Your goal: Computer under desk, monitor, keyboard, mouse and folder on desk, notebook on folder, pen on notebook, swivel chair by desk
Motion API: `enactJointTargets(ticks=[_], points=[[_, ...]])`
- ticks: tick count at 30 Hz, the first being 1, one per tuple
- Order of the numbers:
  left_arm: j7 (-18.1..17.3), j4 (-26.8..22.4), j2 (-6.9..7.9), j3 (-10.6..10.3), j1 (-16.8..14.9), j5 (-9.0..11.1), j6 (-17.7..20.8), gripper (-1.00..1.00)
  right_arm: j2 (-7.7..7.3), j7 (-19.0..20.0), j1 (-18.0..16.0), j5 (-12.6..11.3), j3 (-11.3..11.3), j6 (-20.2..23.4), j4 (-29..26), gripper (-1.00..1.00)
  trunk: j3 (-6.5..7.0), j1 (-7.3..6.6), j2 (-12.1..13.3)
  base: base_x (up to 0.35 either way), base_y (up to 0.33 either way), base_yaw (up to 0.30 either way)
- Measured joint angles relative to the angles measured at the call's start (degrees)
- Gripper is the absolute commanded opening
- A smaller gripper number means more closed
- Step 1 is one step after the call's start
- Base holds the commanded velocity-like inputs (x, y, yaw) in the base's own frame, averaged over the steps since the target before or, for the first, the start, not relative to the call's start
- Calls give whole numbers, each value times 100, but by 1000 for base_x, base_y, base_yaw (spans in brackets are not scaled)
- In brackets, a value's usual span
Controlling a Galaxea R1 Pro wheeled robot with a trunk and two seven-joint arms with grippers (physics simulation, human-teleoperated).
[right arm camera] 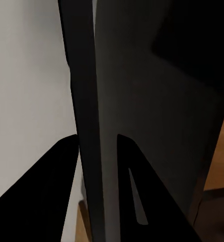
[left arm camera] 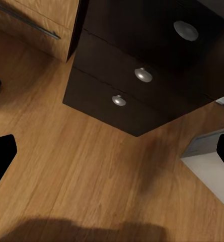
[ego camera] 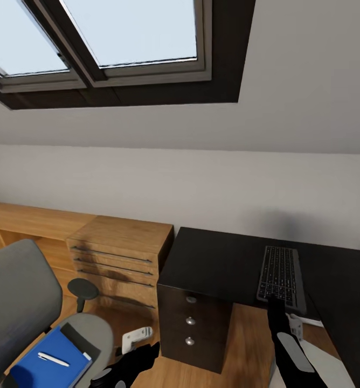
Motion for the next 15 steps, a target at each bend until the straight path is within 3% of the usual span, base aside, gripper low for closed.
enactJointTargets(ticks=[15], points=[[0,0,0,22,0,5,0,100,-19,-8,0,0,19,27,9,-100,-270,331,-602,-17,0,0]])
